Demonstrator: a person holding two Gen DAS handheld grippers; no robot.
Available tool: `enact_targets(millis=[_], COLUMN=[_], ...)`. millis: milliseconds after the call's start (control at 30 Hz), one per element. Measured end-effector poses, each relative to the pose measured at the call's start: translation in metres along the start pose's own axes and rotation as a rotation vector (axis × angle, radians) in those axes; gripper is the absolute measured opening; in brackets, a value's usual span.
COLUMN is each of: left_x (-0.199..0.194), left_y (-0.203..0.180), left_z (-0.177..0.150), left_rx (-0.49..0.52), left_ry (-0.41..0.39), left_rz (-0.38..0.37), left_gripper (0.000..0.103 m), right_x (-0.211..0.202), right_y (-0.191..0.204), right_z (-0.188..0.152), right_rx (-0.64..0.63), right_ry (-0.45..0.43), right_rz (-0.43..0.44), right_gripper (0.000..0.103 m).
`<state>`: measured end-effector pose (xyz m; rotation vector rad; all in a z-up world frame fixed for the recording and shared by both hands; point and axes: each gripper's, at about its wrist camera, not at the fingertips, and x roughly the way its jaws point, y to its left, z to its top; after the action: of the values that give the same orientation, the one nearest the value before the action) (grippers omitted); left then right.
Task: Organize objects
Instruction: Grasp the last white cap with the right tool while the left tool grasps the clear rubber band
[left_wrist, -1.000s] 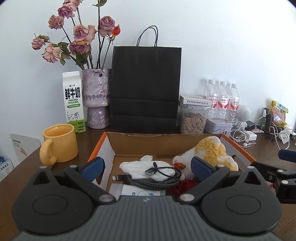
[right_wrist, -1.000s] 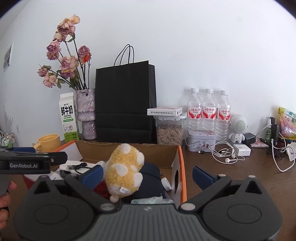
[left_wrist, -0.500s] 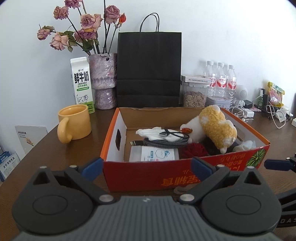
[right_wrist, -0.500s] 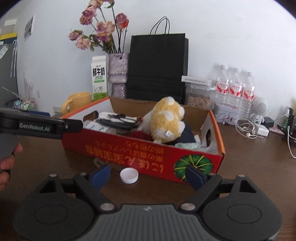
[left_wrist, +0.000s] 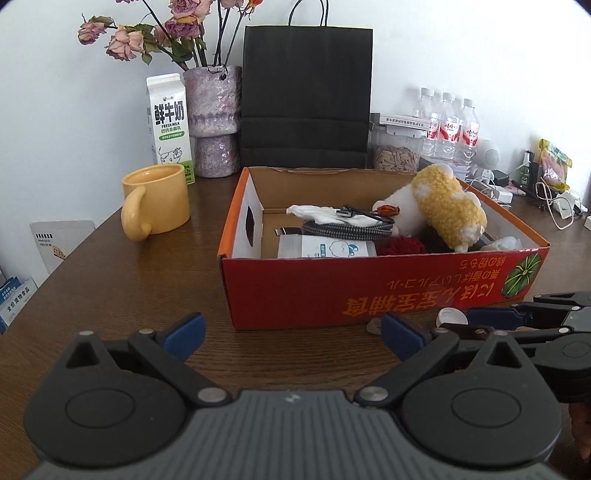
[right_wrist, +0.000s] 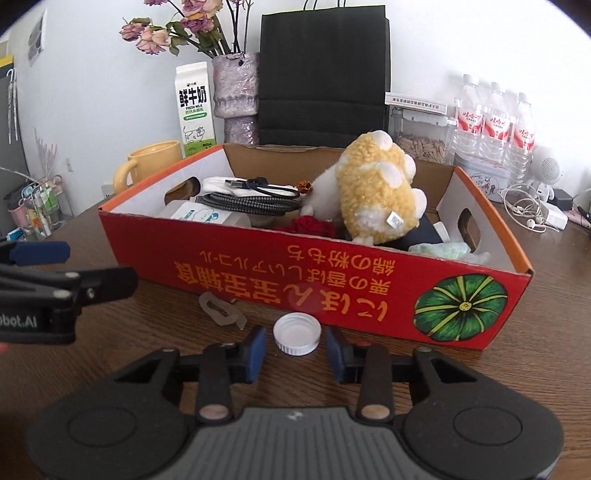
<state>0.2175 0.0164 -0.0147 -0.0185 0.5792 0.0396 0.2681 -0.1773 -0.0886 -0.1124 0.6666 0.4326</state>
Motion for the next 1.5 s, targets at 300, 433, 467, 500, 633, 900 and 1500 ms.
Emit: enact_targets(millis=[300,433,467,500,633,900,1500], left_x=[0.013,0.018,0.019,0.021,0.027,0.043,0.056], left_y=[-0.008,-0.014,-0.016,-0.018,-0.028,-0.053,-0.08], left_z=[-0.002,-0.002,-0.001,-0.001,0.0,0.003,0.002], left_rx=[-0.003,-0.005,-0.005,-0.005,-0.008,-0.015,-0.058], left_ry=[0.055,0.078,0.083,0.089,0.113,0.135,0.152], left_rz=[-0.02,-0.028,-0.03,-0.031,-0.03,-0.017,0.089], left_gripper=[0.103,0.103,0.103,0.103,0.103,0.103,0.09], right_x=[-0.007,-0.012,-0.014,-0.016,-0.024,-0.037,-0.044], right_y=[-0.003,-0.011,-0.013,-0.016,-0.027,-0.051,-0.056], right_z=[-0.001,-0.003,-0.004,-0.005,-0.01,-0.019,-0.024], right_rx=[0.008,0.025,0.029,0.032,0.038,0.069,0.064], right_ry=[-0.045,-0.061,-0.065,-0.069,-0.084,-0.11,-0.134], right_rz=[0.011,0.009,0.007,0.004,-0.011,-0.05,-0.067], right_gripper=[0.026,0.026,0.026,0.026,0.026,0.026,0.026])
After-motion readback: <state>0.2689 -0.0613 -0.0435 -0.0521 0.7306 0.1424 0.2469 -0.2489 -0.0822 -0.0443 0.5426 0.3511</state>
